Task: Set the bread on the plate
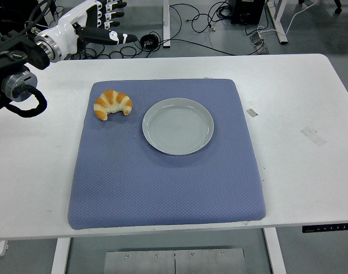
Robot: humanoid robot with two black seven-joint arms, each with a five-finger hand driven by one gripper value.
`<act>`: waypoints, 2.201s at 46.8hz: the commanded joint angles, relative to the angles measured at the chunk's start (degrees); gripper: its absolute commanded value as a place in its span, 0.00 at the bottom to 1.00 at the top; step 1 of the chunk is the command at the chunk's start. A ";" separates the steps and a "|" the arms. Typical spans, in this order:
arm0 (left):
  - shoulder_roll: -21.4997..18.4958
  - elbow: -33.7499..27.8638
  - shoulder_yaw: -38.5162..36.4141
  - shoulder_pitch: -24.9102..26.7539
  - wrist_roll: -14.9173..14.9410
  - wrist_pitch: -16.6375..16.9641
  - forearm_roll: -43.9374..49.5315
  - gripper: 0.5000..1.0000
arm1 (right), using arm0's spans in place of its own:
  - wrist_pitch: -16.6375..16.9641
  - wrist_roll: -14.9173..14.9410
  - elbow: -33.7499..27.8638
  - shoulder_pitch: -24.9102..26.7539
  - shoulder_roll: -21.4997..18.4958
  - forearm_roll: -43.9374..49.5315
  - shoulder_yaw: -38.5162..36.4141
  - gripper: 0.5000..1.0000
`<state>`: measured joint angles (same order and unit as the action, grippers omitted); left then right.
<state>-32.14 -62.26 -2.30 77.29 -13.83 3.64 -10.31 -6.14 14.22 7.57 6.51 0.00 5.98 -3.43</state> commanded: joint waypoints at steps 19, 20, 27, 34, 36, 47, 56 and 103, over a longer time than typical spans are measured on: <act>-9.61 -6.21 -11.94 6.82 1.70 0.23 -23.70 0.95 | -0.01 0.02 -0.01 -0.01 0.00 0.00 0.00 1.00; -9.52 -6.12 -12.55 6.82 1.88 0.49 -23.79 0.96 | -0.01 0.02 -0.01 -0.01 0.00 0.00 0.00 1.00; -8.56 -5.25 -17.47 6.91 2.85 2.60 -24.14 0.95 | -0.01 0.02 -0.01 -0.01 0.00 0.00 0.00 1.00; -4.34 -2.08 -22.31 6.21 3.81 6.20 -24.14 0.95 | -0.01 0.02 -0.01 -0.01 0.00 0.00 0.00 1.00; -3.29 -1.64 -23.27 6.12 3.73 7.08 -24.14 0.95 | -0.01 0.02 -0.01 -0.01 0.00 0.00 0.00 1.00; 2.78 1.34 -25.74 5.15 3.90 9.63 -24.14 0.95 | -0.01 0.02 -0.01 -0.01 0.00 0.00 0.00 1.00; 7.62 7.93 -27.15 2.69 3.90 10.25 -23.96 0.94 | -0.01 0.02 -0.01 -0.01 0.00 0.00 0.00 1.00; 14.91 19.63 -27.15 -2.76 3.02 10.25 -23.96 0.83 | -0.01 0.02 0.08 -0.01 0.00 0.00 0.00 1.00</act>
<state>-17.43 -42.83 -29.48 74.61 -10.77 13.89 -34.27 -6.15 14.22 7.57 6.51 0.00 5.98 -3.43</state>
